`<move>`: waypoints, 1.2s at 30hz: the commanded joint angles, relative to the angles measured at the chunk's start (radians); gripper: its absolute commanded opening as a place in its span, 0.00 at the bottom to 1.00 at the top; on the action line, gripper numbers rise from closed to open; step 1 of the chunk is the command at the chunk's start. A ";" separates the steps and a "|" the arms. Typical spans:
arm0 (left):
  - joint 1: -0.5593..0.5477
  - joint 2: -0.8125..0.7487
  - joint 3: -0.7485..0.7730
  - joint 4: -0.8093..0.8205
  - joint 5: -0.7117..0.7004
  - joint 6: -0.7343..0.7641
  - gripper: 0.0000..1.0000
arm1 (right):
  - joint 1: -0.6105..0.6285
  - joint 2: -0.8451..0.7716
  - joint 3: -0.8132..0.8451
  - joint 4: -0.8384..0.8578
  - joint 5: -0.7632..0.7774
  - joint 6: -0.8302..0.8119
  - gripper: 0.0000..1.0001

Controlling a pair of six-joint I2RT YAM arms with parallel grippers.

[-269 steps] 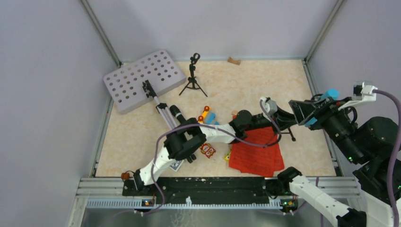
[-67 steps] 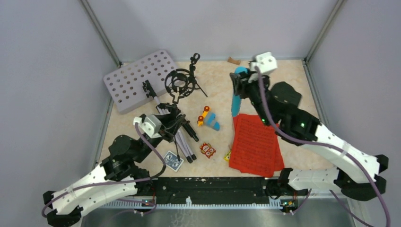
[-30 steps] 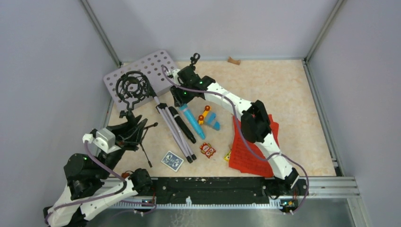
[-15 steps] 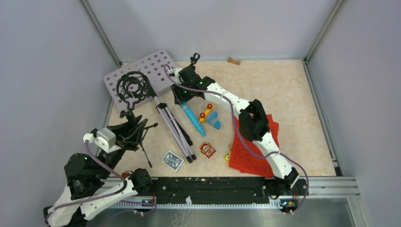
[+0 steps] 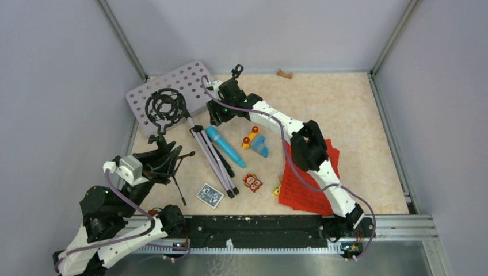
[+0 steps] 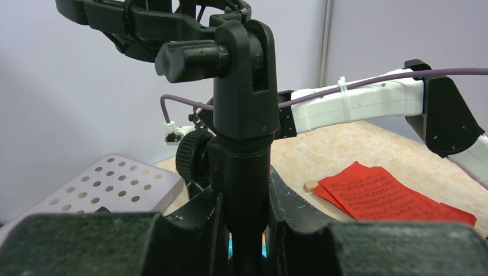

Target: Pack up the instrument practice props

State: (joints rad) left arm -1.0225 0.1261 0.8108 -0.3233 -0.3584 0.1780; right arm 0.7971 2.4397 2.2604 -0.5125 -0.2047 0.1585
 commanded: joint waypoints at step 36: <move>-0.001 0.259 -0.234 0.634 0.334 -0.164 0.00 | 0.411 -1.430 -1.492 1.295 0.334 0.024 0.55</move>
State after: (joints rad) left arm -1.0225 0.3626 0.5739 0.0807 -0.0372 0.0204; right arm 1.1572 1.0126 0.7200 0.7113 0.0021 0.1890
